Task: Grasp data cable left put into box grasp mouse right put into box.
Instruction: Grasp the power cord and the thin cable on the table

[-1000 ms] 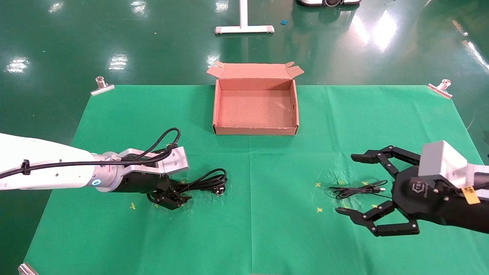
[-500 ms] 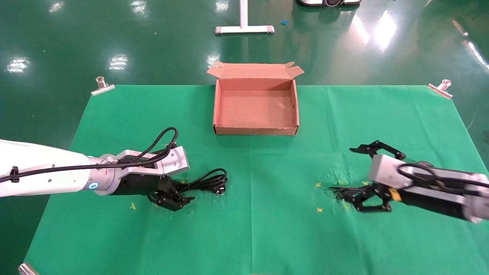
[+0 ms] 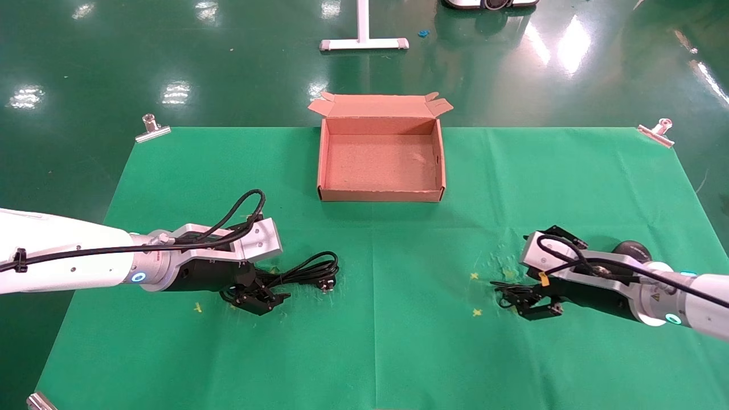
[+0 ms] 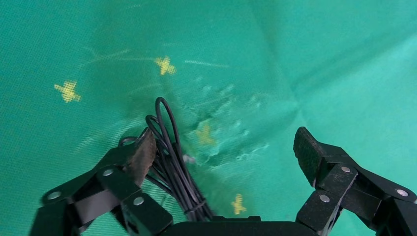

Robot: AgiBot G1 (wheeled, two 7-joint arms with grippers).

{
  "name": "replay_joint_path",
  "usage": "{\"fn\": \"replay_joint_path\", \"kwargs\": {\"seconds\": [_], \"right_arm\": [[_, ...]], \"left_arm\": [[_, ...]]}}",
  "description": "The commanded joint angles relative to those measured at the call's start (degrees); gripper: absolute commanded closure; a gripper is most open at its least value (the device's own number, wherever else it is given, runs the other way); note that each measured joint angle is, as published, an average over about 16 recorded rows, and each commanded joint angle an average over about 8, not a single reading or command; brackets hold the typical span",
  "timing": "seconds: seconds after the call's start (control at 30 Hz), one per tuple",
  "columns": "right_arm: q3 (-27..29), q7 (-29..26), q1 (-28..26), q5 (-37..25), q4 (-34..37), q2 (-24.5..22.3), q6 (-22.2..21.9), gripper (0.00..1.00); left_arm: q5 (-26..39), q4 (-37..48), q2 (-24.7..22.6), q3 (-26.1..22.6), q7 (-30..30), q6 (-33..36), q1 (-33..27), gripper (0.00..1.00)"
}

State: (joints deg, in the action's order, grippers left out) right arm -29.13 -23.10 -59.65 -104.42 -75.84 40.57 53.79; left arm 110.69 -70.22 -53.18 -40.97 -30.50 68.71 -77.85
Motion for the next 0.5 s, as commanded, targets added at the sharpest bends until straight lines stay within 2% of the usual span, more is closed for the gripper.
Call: {"fn": "replay_joint_path", "kwargs": {"seconds": [0.03,0.5], "right_arm": [[-0.33,-1.52,-0.15,-0.92,0.08,0.44,0.29,0.00],[1.52,-1.23,0.60,3.55,-0.79,-2.95,1.77,0.00]], "left_arm": [[0.00,-0.01,0.00,0.00,-0.01,0.00,0.00,0.00],[0.01,-0.01,0.00,0.00,-0.01,0.00,0.00,0.00]]}}
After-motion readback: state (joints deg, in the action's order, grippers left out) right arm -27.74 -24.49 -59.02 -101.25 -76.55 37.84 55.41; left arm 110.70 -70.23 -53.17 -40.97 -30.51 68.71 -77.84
